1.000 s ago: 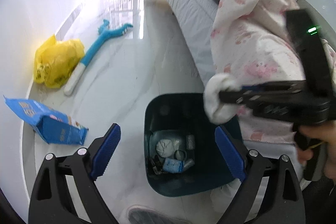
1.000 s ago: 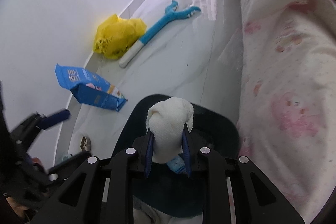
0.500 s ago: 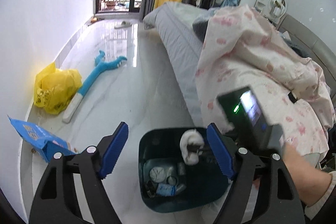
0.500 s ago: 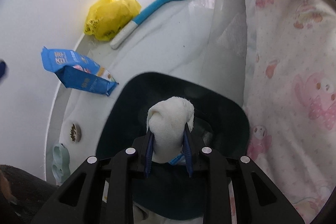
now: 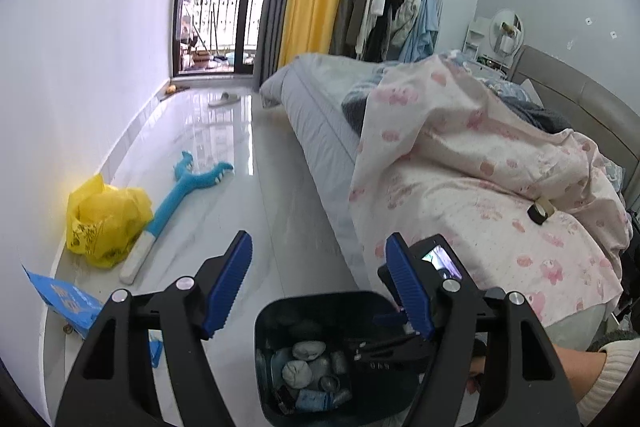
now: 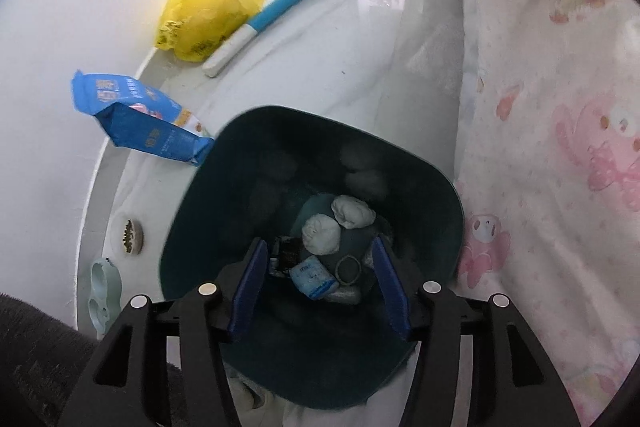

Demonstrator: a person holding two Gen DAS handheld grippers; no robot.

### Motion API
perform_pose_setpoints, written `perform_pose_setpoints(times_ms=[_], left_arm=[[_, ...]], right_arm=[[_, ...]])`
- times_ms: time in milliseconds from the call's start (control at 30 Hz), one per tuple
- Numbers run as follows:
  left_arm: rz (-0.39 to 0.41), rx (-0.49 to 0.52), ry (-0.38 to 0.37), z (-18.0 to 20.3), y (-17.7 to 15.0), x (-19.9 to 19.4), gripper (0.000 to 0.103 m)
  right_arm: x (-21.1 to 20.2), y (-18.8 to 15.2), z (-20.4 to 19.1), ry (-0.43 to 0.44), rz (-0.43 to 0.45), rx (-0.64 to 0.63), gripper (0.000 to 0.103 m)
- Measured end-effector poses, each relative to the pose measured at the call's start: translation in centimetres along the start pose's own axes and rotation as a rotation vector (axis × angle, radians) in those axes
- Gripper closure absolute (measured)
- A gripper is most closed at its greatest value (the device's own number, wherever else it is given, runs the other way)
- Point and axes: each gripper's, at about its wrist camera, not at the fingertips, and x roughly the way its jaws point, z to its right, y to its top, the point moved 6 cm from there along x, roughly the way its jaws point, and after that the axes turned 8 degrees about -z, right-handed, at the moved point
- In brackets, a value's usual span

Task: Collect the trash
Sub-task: 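Move both tools back to the bed toward the tape ring and black clip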

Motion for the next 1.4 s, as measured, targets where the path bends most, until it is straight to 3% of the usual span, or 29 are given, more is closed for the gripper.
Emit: perform_pose_setpoints(times_ms=[367,467,767,1400], left_arm=[[0.106,-0.03,-0.044,2.2,2.5,-1.8,0.025],[0.113,-0.045,-0.064,3.0,3.0,-1.5,0.018],[0.117,-0.038,-0.109,6.8,3.9,0.2,0.013],[0.053,0.084,-0.157,16.5,3.8,5.3,0.01]], right_arm=[[-7.7,-0.4,-1.3,0.003,0.178,-0.106,0.037],[-9.9,-0.7,0.0,0.004,0.224,-0.094,0.035],[-15.4,-2.1,4.7,-0.045,0.361,-0.042,0.032],[-19.9,-6.2,16.5,-0.148,0.472,0.09,0.027]])
